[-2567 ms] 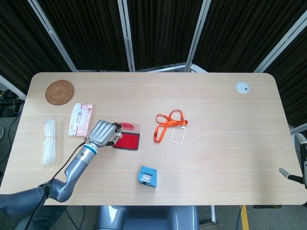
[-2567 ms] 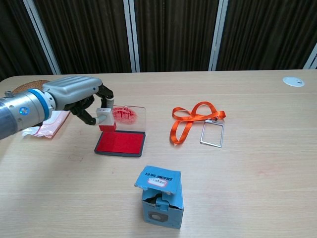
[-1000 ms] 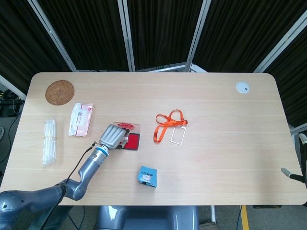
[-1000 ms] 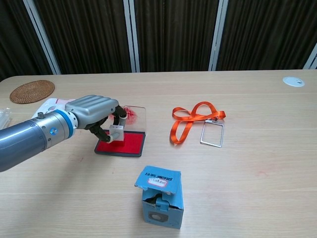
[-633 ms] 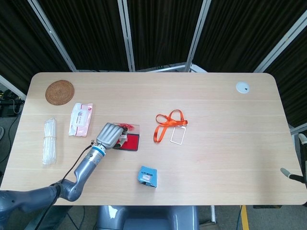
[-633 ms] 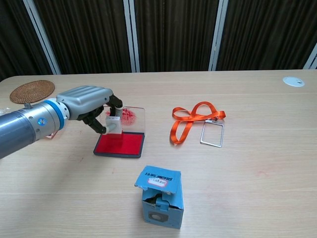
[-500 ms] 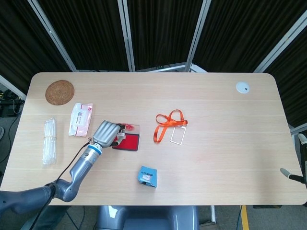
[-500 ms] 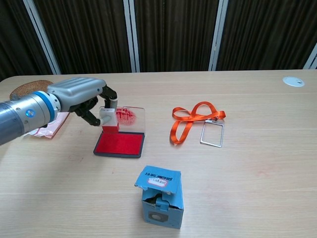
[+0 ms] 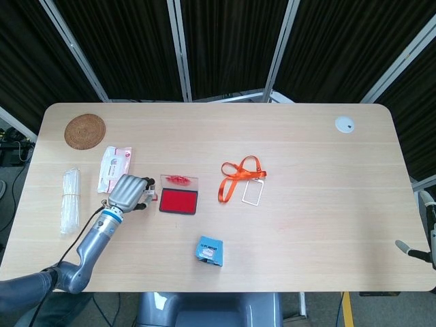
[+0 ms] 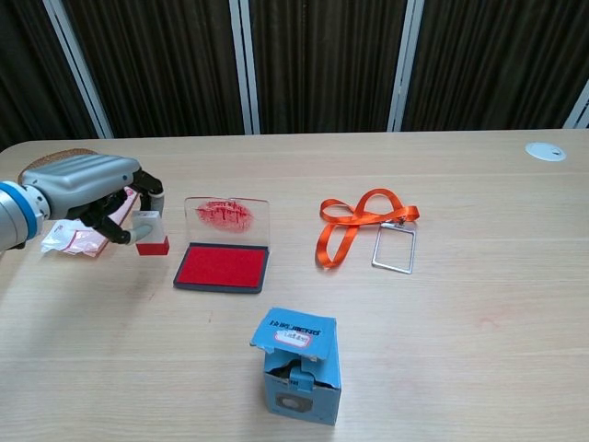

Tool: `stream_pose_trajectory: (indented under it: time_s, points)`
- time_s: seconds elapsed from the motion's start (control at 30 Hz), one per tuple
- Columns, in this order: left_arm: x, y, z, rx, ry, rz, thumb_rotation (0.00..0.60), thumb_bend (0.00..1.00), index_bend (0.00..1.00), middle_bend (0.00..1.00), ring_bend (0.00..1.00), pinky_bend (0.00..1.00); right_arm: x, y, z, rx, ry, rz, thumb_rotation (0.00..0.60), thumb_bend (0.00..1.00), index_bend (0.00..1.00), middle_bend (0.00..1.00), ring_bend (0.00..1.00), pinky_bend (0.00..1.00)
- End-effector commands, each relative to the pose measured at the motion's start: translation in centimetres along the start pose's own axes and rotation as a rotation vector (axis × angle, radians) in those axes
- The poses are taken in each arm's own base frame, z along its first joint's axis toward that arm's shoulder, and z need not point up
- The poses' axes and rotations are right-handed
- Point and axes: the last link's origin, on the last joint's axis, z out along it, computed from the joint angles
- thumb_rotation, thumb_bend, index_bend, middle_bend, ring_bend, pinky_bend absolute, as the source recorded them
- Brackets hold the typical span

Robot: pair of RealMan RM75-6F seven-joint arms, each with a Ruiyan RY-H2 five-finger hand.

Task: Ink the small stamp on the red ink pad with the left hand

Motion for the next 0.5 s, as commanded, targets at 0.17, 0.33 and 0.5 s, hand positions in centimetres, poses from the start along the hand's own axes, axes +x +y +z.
stream_pose_trajectory:
  time_s: [0.17, 0.33, 0.5]
  points:
    - [-1.7, -1.11, -0.58, 0.018, -0.014, 0.007, 0.6, 0.47, 0.55, 0.51, 0.8, 0.84, -0.03, -0.28, -0.15, 0.011, -0.003, 0.0, 0.6, 0.0, 0.0, 0.0, 0.0, 0.0]
    - [-1.9, -1.09, -0.46, 0.014, -0.009, 0.018, 0.6, 0.47, 0.54, 0.49, 0.8, 0.84, -0.07, -0.24, -0.15, 0.008, -0.005, -0.001, 0.6, 0.0, 0.0, 0.0, 0.0, 0.0]
    - [-2.15, -1.13, -0.38, 0.016, -0.014, 0.028, 0.6, 0.46, 0.53, 0.48, 0.8, 0.84, -0.1, -0.2, -0.14, 0.006, -0.006, -0.001, 0.6, 0.0, 0.0, 0.0, 0.0, 0.0]
